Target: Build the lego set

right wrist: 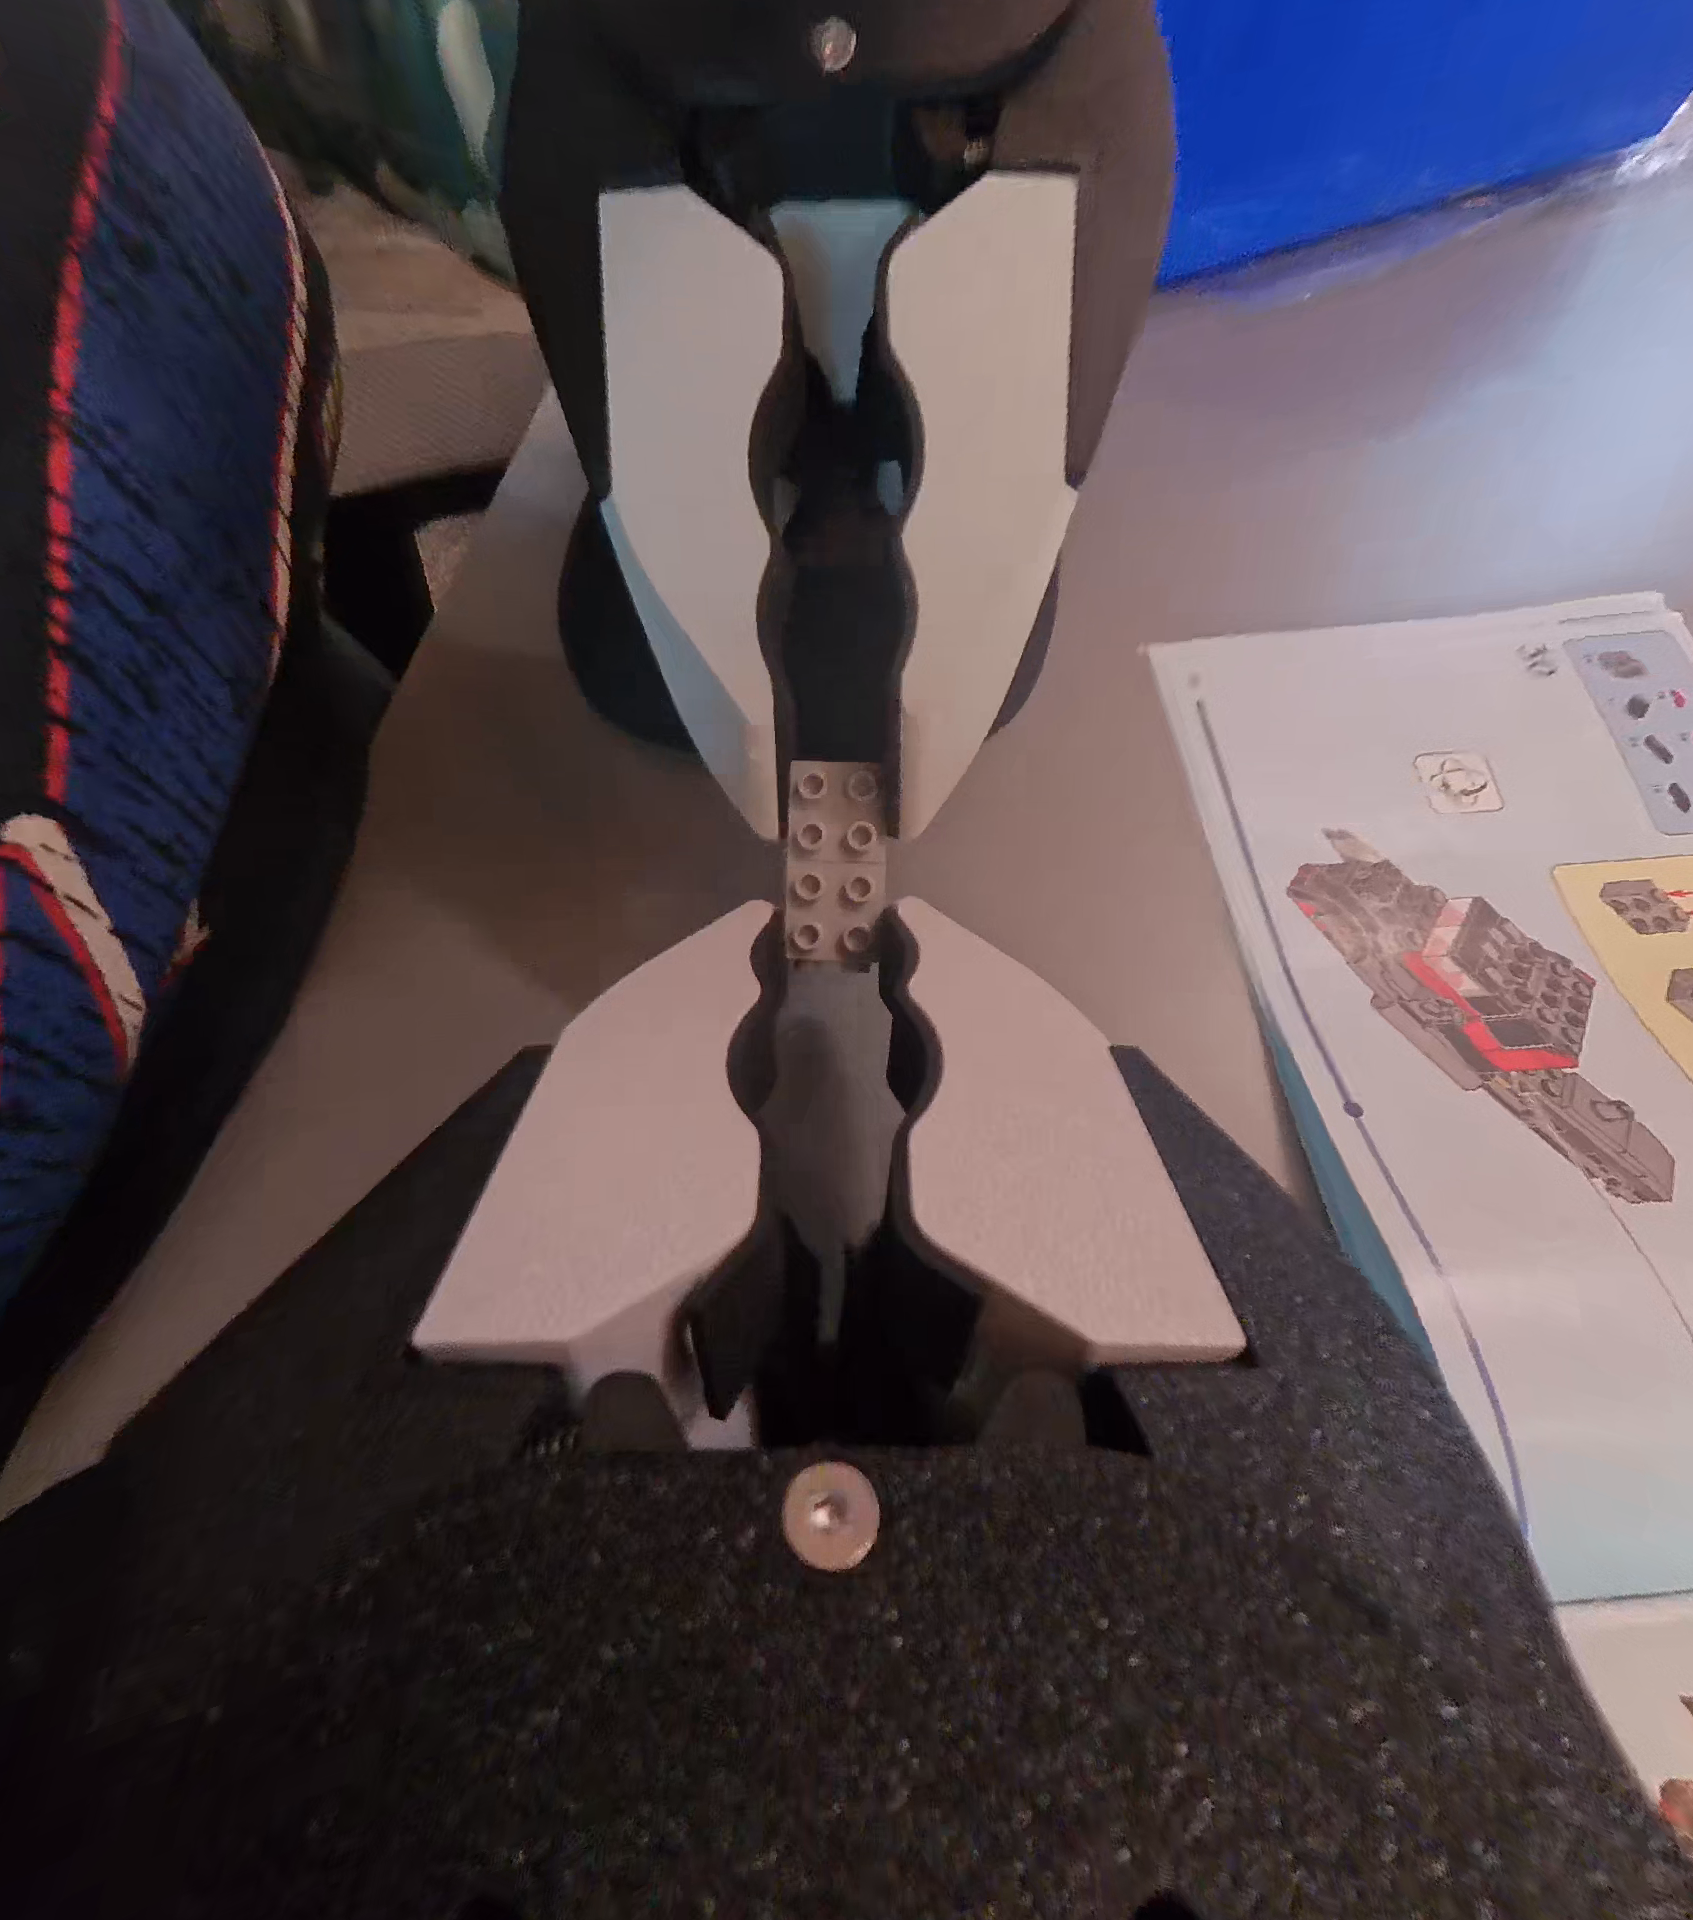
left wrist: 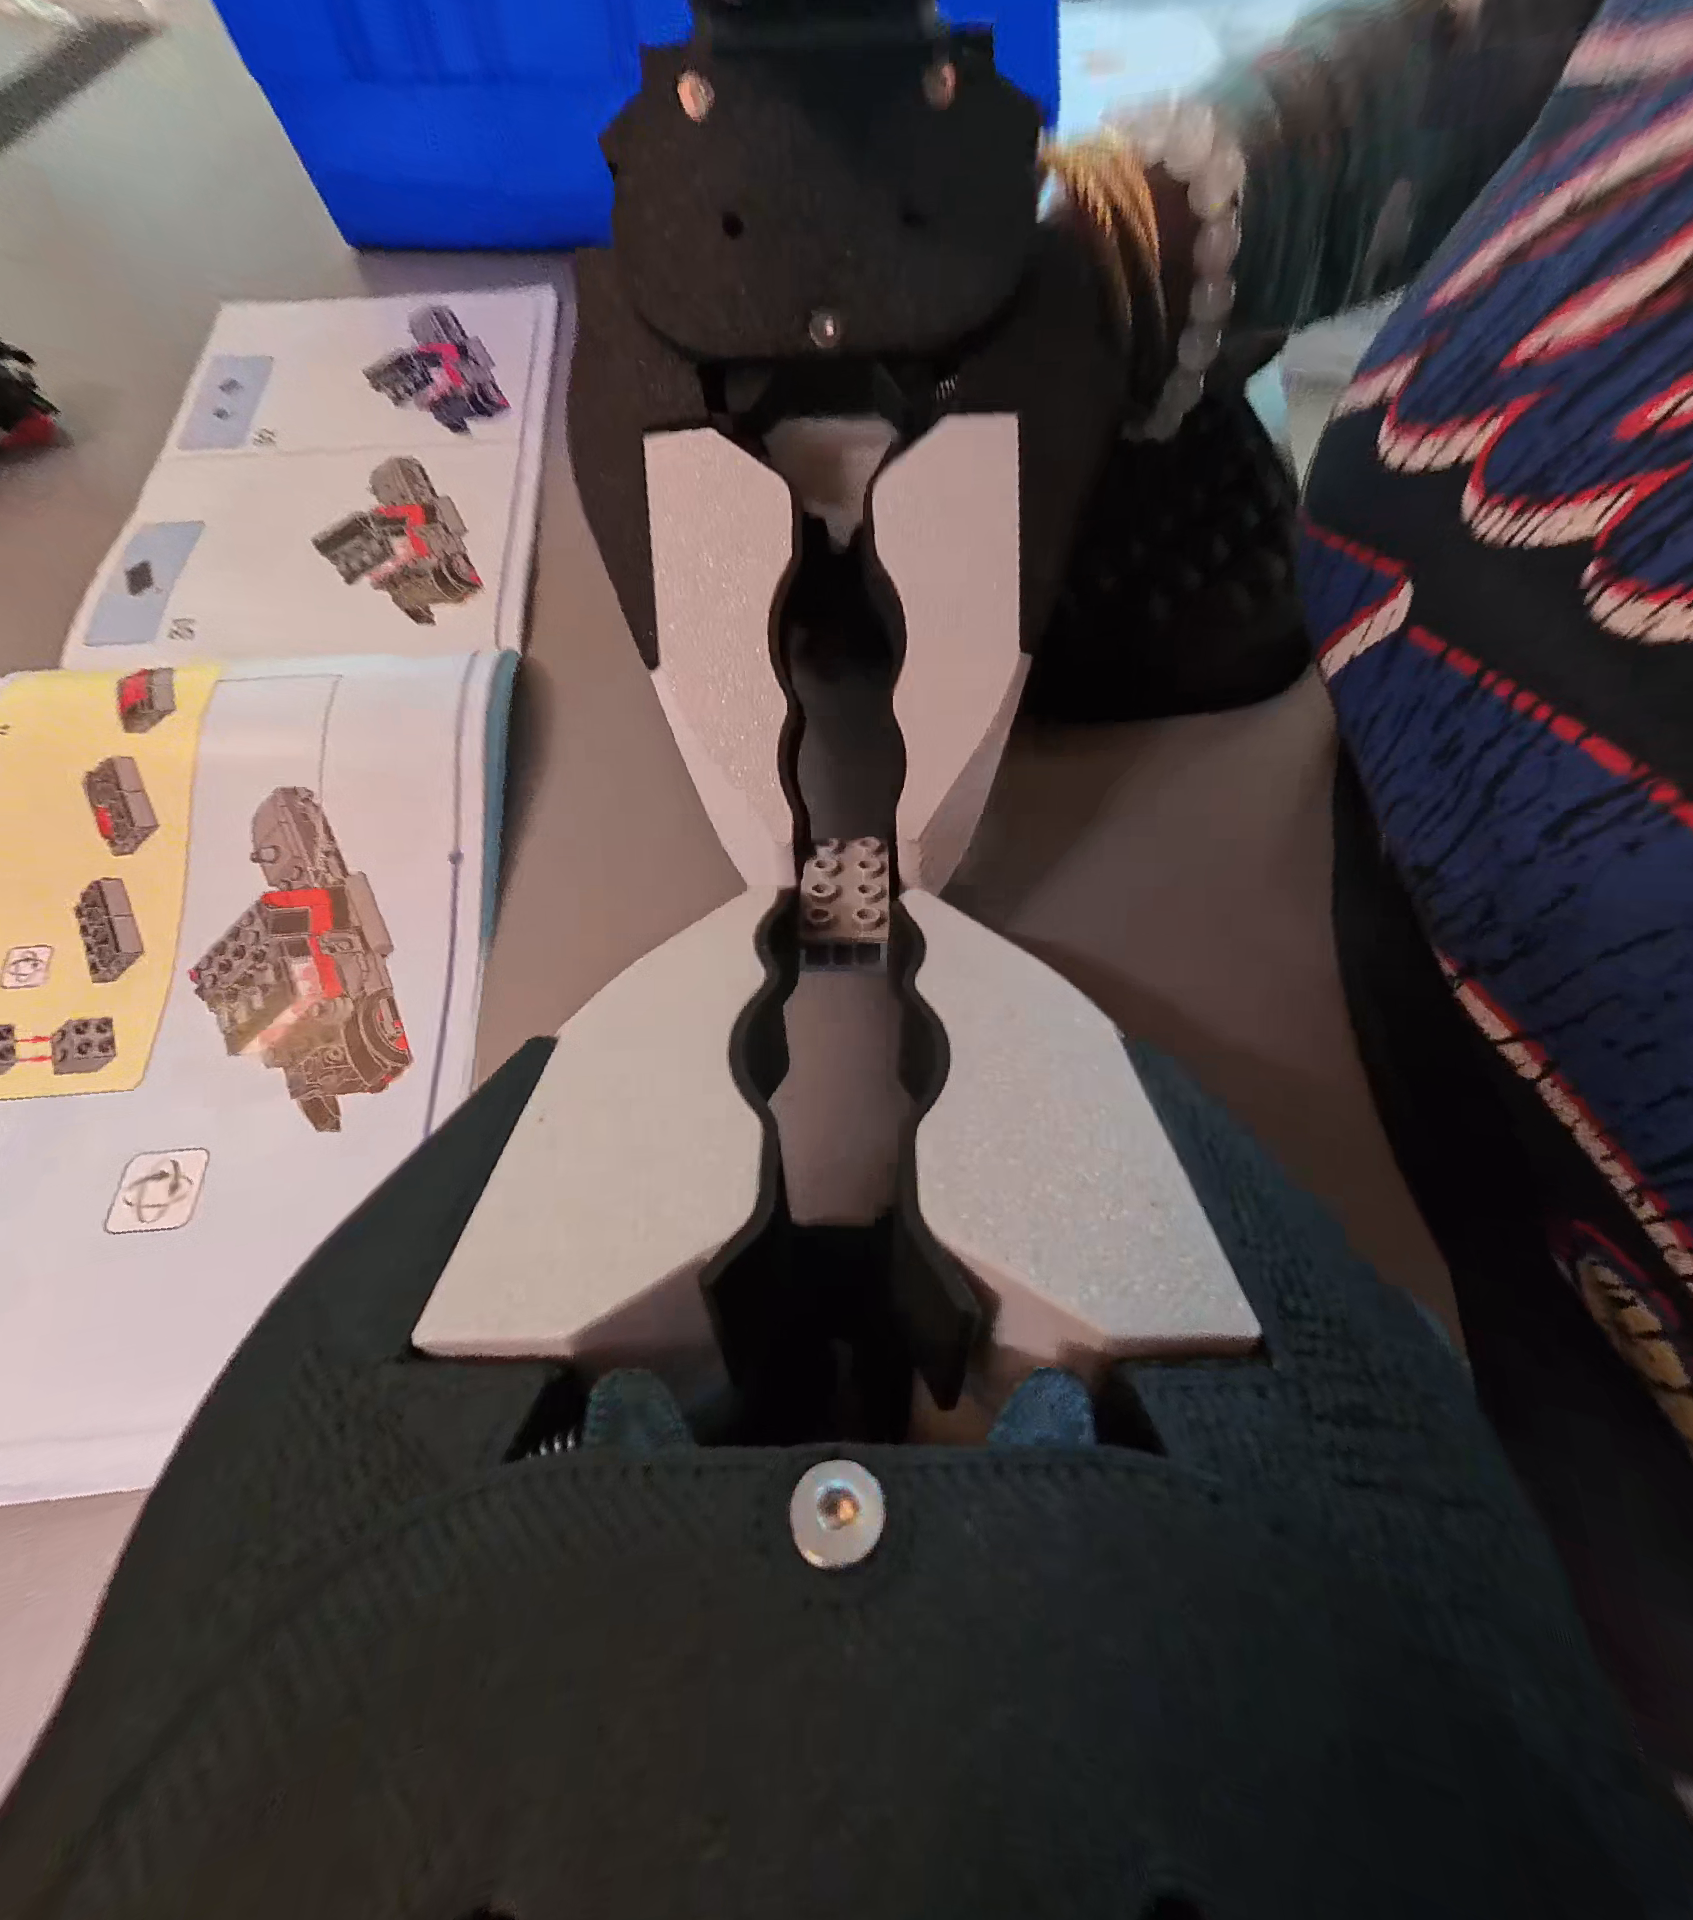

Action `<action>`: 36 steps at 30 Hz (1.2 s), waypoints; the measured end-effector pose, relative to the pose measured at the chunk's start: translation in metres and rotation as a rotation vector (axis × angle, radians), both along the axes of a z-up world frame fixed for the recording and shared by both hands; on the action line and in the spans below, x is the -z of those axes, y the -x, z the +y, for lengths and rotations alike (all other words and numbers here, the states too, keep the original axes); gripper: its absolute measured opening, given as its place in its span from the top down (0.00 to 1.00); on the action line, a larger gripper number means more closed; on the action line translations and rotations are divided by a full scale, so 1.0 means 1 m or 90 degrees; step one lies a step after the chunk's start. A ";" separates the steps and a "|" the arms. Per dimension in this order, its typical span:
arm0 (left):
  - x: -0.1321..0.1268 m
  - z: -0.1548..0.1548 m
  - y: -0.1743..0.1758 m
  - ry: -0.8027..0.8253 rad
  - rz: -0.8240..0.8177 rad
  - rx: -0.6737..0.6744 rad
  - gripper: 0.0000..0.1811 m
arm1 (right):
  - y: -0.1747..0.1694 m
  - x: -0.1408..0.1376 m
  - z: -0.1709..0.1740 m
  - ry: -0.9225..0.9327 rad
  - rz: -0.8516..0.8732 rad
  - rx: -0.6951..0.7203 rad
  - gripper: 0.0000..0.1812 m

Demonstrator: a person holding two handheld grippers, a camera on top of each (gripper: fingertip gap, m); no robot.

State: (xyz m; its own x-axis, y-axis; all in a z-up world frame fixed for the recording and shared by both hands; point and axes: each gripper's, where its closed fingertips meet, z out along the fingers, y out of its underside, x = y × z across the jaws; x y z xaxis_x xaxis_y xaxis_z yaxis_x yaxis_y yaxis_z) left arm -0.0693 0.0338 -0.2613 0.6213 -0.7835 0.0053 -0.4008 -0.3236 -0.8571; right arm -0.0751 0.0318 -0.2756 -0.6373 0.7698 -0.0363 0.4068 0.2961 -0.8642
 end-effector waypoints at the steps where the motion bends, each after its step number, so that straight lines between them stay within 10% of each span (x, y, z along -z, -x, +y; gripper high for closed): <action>1: -0.006 0.001 0.001 -0.011 -0.026 -0.007 0.91 | 0.002 -0.006 0.000 0.023 0.014 0.005 0.91; 12: -0.040 0.013 -0.010 -0.075 -0.092 0.009 1.00 | 0.018 -0.022 -0.013 0.035 0.083 -0.009 0.90; 16: -0.027 0.018 0.008 -0.021 -0.098 -0.047 0.83 | 0.016 -0.004 0.001 -0.026 0.043 0.015 0.90; 24: -0.030 0.023 0.020 -0.029 -0.115 -0.116 0.78 | 0.024 -0.032 0.034 -0.036 0.161 0.136 0.90; 28: -0.048 0.041 0.020 0.008 -0.286 -0.235 0.72 | 0.026 -0.059 0.056 -0.183 0.291 0.218 0.90; 36: -0.070 0.054 -0.009 0.088 -0.450 -0.189 0.66 | 0.022 -0.087 0.055 -0.343 0.429 0.243 0.90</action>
State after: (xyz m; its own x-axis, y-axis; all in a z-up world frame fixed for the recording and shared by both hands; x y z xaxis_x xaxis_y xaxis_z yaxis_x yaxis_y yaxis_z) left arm -0.0606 0.0877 -0.1908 0.6178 -0.5481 0.5639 0.3463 -0.4541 -0.8209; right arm -0.0971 0.0873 -0.1883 -0.0956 0.7370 0.6691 0.0230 0.6736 -0.7387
